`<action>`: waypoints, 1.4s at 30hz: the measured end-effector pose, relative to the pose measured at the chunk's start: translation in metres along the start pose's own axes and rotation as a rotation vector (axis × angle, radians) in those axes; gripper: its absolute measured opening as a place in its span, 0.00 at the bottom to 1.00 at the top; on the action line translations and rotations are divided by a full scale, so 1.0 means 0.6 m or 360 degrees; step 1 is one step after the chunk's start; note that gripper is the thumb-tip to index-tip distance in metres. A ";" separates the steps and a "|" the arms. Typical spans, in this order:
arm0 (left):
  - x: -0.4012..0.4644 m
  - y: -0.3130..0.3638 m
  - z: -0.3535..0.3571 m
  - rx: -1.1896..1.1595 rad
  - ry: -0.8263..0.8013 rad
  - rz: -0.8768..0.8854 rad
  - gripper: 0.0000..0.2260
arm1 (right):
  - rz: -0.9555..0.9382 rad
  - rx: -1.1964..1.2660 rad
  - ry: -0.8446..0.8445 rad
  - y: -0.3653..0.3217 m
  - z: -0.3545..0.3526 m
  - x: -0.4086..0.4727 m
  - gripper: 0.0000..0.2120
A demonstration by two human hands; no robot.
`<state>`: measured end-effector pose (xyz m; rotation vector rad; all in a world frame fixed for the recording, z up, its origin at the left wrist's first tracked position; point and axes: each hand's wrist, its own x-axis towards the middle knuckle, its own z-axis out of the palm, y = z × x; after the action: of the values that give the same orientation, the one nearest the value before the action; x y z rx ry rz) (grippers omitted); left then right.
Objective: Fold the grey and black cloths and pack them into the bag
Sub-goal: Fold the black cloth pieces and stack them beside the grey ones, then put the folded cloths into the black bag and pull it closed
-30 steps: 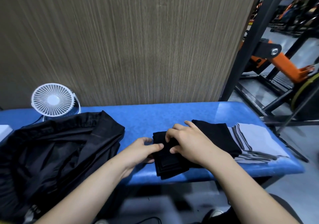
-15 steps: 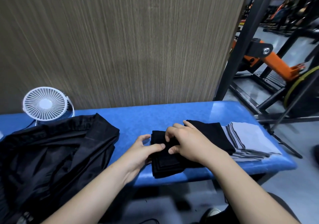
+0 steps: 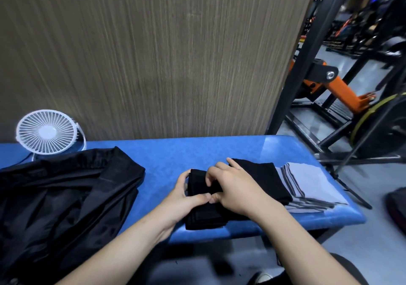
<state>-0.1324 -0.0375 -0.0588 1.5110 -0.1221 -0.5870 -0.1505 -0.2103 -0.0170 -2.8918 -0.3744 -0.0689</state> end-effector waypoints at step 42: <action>-0.209 0.071 -0.467 0.0388 0.1430 0.0175 0.17 | 0.0595 0.2377 -0.0369 -0.500 0.144 0.269 0.28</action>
<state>-0.1072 0.2666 -0.0060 1.8618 0.4281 0.2373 -0.0701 0.1315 -0.0243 -1.4284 0.1047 0.4205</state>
